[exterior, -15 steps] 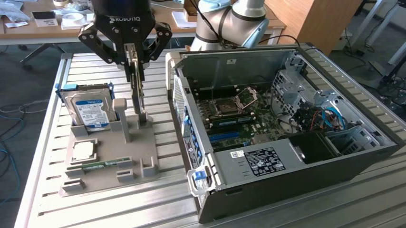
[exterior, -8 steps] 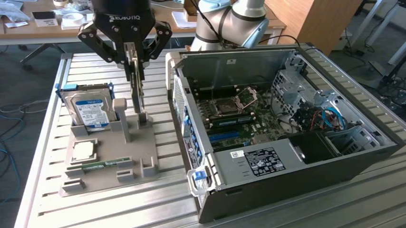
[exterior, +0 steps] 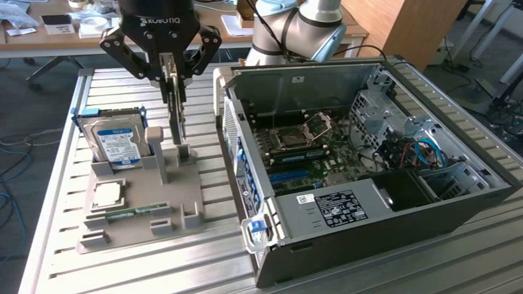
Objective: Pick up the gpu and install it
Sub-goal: 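Pick up the gpu and move the gpu toward the slot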
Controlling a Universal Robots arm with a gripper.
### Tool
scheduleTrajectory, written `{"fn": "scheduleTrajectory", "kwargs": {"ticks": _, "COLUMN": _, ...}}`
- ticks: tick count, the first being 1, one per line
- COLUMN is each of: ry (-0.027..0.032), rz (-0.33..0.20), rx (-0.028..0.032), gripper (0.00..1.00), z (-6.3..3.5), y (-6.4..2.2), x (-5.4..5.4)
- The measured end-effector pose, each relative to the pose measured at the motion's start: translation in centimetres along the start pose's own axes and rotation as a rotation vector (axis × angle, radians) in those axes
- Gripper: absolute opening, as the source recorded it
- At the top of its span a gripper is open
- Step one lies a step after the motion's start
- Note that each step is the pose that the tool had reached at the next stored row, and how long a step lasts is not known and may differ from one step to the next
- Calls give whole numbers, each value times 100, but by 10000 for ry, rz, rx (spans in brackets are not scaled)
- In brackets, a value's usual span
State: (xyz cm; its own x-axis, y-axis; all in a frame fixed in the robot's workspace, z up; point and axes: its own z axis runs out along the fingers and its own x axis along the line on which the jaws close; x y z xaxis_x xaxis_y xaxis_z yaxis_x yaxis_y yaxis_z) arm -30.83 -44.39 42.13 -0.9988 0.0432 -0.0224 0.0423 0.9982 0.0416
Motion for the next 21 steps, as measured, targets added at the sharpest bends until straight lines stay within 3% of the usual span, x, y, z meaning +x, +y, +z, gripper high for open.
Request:
{"fn": "scheduleTrajectory", "kwargs": {"ticks": 10, "ry": 1, "rz": -2, "rx": 1, "gripper": 27, "z": 0, "y": 1, "x": -17}}
{"fn": "scheduleTrajectory", "kwargs": {"ticks": 21, "ry": 0, "rz": 0, "rx": -1, "gripper": 27, "z": 6, "y": 10, "x": -239}}
